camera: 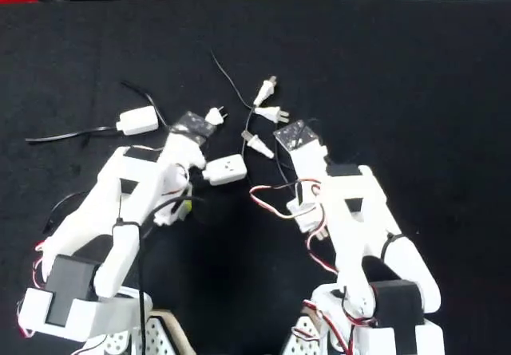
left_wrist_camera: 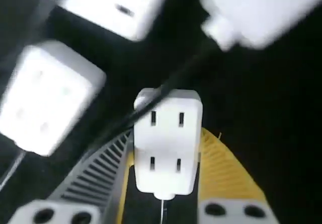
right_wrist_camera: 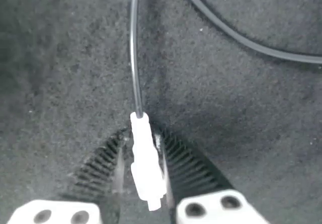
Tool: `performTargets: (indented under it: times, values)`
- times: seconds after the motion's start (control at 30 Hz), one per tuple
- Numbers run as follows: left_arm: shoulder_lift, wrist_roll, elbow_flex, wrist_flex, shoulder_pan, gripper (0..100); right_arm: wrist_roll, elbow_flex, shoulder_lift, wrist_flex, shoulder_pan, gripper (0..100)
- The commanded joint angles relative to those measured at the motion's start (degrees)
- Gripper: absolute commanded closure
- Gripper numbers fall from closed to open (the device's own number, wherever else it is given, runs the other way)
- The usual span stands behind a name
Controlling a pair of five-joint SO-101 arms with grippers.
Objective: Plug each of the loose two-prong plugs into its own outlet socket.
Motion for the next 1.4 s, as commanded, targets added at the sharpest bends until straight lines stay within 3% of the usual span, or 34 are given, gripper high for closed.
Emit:
performTargets:
  times: [0.0, 0.27, 0.53, 0.63, 0.77, 0.87, 1.03, 1.2, 1.37]
  values:
    - [0.0, -4.3, -0.7, 4.3, 1.0, 97, -0.3, -0.1, 0.0, -0.8, 0.9, 98.7]
    - [-3.4, -15.1, 6.5, 9.6, 10.2, 97, -0.3, -0.1, 0.0, -0.8, 0.9, 98.7]
    - [-32.0, -15.3, 22.8, 9.2, 18.2, 97, 2.5, 0.0, 0.0, -0.4, 0.6, 98.4]
    - [-42.5, -14.6, 30.2, 9.1, 20.8, 91, 4.7, -0.5, 0.1, 1.1, 0.5, 97.0]
    - [-54.4, -10.6, 35.4, 9.0, 20.9, 76, 8.0, -1.3, 0.1, 4.0, -1.7, 86.8]
    - [-60.7, -11.4, 37.9, 9.6, 20.9, 67, 8.1, -3.5, 0.1, 7.4, -5.1, 86.4]
    - [-67.3, -11.6, 39.6, 12.2, 20.8, 68, 8.1, -9.4, 0.2, 16.3, -9.5, 86.4]
    - [-70.6, -12.7, 40.7, 12.1, 15.8, 68, 9.6, -13.6, 0.8, 21.9, -9.5, 86.4]
    - [-71.2, -14.5, 41.2, 12.3, 13.8, 68, 10.4, -15.5, 8.7, 19.8, -8.6, 86.4]
